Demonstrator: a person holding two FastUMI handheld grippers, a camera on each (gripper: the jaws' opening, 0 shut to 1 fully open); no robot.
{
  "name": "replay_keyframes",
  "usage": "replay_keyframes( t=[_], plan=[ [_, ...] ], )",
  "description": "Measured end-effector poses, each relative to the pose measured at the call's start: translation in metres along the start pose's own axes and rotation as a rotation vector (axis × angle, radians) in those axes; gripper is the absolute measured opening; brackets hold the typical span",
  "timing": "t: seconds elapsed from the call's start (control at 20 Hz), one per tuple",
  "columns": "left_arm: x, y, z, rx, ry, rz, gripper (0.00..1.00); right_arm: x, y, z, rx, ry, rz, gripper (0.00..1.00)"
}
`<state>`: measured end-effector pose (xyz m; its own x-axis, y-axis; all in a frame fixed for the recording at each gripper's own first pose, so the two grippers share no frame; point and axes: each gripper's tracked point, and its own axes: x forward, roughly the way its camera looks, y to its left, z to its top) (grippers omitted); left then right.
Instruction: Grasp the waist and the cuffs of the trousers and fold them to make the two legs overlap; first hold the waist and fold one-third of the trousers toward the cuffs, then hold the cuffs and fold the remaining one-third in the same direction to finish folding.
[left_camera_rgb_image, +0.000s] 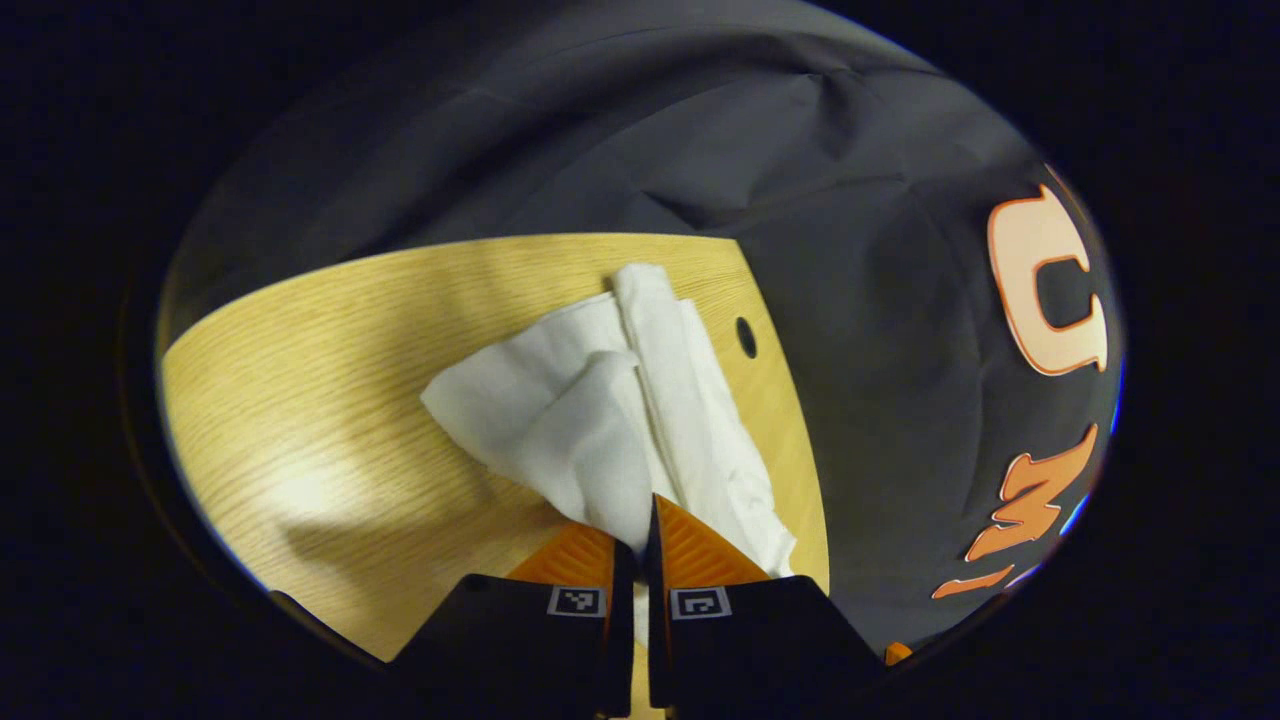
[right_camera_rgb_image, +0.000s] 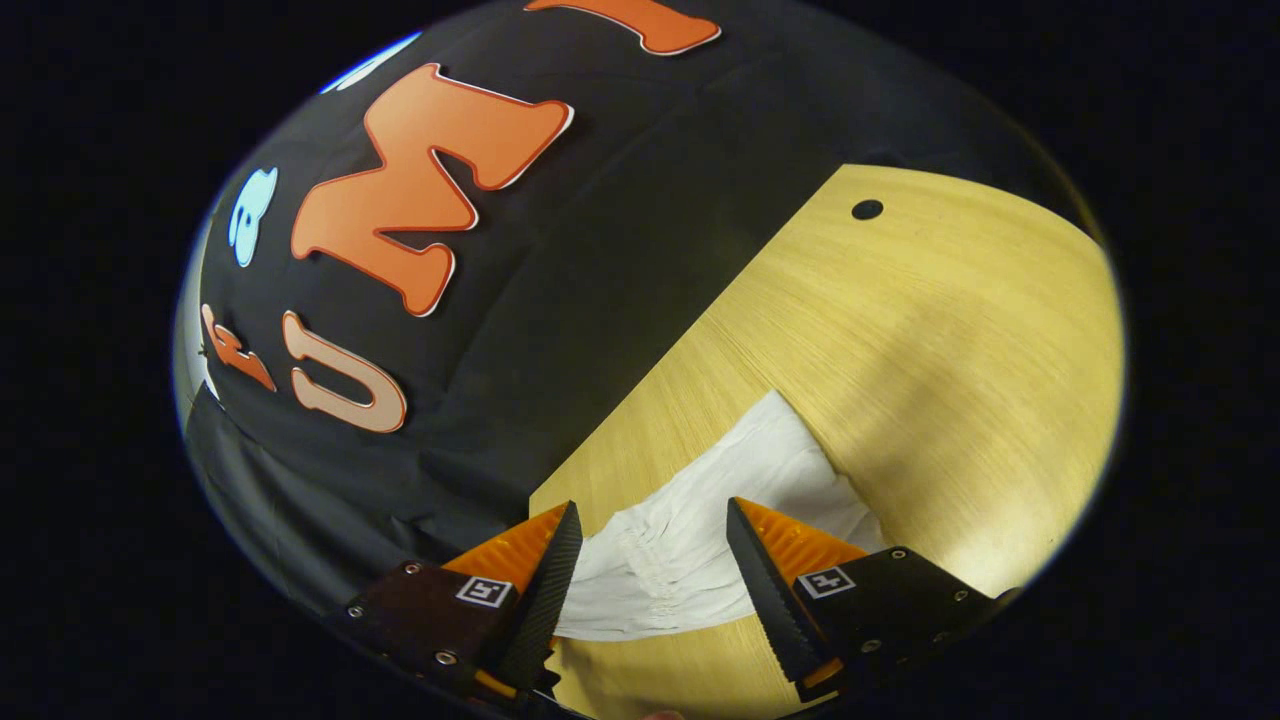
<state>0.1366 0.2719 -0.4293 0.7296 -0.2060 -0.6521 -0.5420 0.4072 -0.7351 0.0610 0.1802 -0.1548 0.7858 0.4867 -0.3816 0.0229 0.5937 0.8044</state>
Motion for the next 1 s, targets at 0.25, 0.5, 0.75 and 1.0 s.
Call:
replay_keyframes(
  t=[0.25,0.5,0.75,1.0],
  plan=[
    [-0.039,-0.056,0.007,0.082,-0.059,-0.087,0.07,-0.013,-0.005,0.013,-0.079,-0.029,-0.013,0.96],
    [-0.06,-0.122,0.0,0.144,-0.065,-0.188,0.07,-0.027,-0.011,0.038,-0.099,-0.103,-0.023,0.97],
    [-0.075,-0.188,-0.019,0.309,-0.079,-0.239,0.07,-0.041,-0.022,0.061,-0.117,-0.131,-0.029,0.97],
    [-0.081,-0.252,-0.059,0.448,-0.104,-0.245,0.07,-0.054,-0.044,0.093,-0.197,-0.155,-0.051,0.98]
  ],
)
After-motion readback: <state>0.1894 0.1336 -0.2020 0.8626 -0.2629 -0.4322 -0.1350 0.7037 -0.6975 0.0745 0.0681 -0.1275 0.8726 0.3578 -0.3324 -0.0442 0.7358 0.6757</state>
